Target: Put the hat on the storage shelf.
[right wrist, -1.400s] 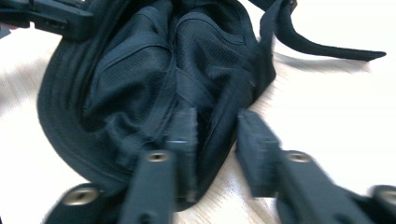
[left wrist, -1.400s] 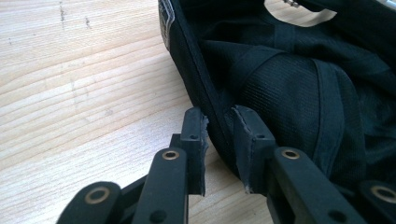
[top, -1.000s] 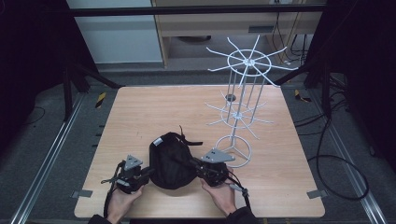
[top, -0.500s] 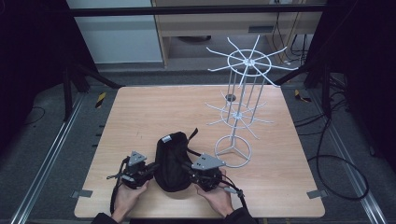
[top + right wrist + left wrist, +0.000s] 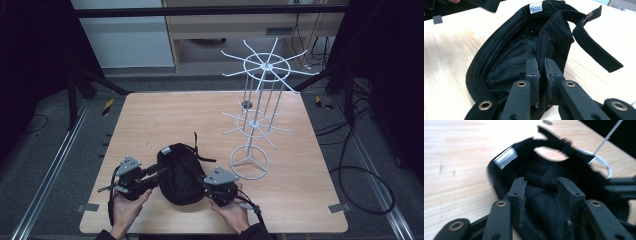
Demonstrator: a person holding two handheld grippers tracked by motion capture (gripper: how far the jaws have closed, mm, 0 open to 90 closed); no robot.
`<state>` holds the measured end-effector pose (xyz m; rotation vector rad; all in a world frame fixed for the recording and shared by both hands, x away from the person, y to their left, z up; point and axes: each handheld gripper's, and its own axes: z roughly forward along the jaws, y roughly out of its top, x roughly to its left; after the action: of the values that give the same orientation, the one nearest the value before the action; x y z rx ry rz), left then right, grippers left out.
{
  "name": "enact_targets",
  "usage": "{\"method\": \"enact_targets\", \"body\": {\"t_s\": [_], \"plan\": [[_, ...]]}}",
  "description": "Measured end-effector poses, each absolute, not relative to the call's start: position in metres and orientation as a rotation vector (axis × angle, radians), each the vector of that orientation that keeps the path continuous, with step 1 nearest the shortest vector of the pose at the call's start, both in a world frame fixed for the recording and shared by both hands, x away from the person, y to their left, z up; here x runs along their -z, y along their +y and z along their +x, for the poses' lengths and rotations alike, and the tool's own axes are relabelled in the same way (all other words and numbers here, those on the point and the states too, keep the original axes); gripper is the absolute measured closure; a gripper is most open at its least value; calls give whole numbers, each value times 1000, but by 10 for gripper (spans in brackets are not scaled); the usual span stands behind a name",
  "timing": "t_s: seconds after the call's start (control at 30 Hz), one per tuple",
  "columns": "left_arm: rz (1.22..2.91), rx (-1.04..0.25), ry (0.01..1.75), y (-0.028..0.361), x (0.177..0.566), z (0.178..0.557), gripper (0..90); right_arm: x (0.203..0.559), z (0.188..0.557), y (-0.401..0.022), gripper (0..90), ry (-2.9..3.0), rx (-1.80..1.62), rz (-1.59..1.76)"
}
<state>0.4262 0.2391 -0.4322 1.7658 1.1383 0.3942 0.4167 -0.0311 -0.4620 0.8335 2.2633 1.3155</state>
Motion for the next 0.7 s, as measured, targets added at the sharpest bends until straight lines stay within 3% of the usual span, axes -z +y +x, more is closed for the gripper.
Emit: {"method": "enact_targets", "body": {"t_s": [0.4, 0.7], "plan": [[1791, -339, 1075, 198, 418, 444, 460, 463, 417, -32, 821, 2271, -1320, 820], [1851, -324, 1093, 168, 426, 460, 449, 463, 416, -32, 818, 2273, -1318, 803]]}}
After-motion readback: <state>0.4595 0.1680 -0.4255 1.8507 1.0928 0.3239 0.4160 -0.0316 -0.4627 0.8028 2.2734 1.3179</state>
